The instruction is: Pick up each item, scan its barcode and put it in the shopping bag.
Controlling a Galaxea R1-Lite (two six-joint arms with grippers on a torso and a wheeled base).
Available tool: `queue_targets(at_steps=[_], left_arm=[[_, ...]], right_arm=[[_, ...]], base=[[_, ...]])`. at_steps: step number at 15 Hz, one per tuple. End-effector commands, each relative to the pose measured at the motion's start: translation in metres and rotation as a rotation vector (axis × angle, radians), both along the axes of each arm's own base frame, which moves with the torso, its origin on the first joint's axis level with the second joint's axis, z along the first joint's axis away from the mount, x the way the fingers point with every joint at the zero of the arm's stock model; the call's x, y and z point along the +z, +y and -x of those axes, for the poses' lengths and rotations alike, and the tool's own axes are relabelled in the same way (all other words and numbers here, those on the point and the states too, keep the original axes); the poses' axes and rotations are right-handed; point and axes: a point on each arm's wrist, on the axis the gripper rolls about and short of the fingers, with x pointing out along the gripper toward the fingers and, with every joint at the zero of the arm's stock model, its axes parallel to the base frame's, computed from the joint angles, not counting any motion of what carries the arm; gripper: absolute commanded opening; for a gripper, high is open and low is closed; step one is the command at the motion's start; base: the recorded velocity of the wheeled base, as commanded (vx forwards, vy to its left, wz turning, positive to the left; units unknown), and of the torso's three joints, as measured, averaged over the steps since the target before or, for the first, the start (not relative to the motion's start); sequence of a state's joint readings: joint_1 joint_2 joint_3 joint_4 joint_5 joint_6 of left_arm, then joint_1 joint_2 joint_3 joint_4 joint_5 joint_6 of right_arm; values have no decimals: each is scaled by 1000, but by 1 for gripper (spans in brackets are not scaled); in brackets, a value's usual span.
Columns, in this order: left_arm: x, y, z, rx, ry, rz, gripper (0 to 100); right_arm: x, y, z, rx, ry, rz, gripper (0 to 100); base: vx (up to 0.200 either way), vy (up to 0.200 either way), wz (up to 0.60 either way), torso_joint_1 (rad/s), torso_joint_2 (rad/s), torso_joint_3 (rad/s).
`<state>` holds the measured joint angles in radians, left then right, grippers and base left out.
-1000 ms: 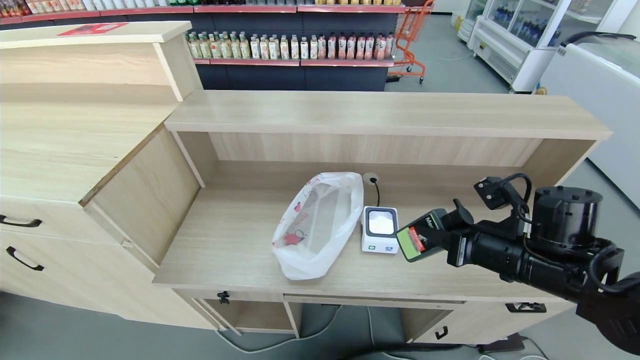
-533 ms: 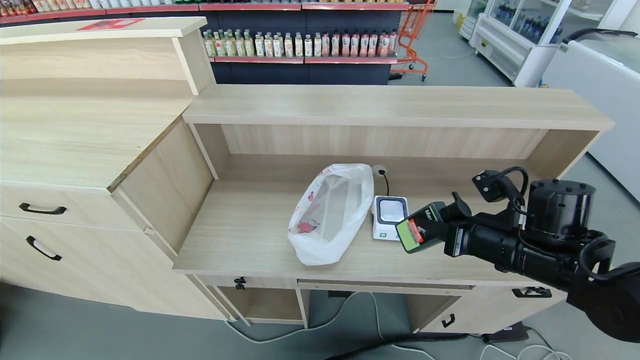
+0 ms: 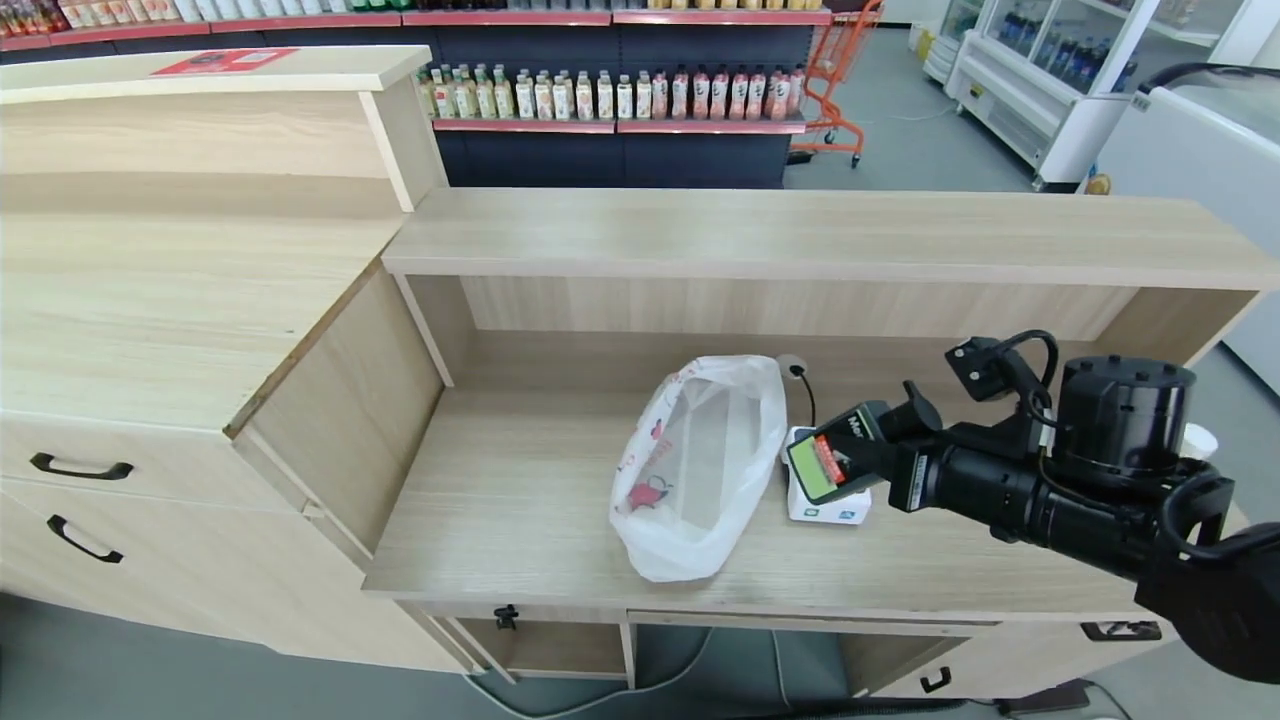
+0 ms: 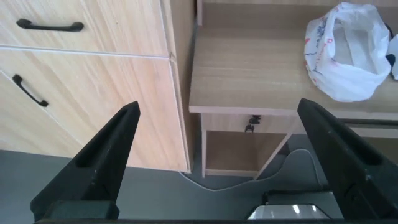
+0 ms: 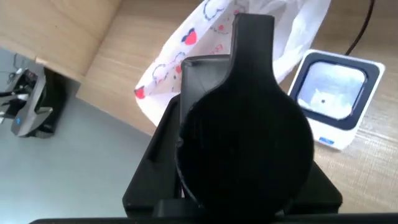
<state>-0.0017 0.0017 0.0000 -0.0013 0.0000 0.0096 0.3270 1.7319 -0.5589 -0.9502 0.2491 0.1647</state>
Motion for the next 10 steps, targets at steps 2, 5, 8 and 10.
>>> queue_targets(at_steps=[2, 5, 8, 10], left_arm=[[0, 0, 0, 0, 0, 3, 100], [0, 0, 0, 0, 1, 3, 100], [0, 0, 0, 0, 1, 3, 100], [0, 0, 0, 0, 1, 3, 100]], right_arm=[[-6, 3, -6, 3, 18, 4, 0], [-30, 9, -29, -2, 74, 32, 0], [-54, 19, -58, 21, 63, 117, 0], [-72, 25, -70, 65, 34, 220, 0]], base=[[100, 100, 0, -1, 4, 4], [0, 0, 0, 0, 0, 0], [0, 0, 0, 0, 0, 0], [0, 0, 0, 0, 0, 0]])
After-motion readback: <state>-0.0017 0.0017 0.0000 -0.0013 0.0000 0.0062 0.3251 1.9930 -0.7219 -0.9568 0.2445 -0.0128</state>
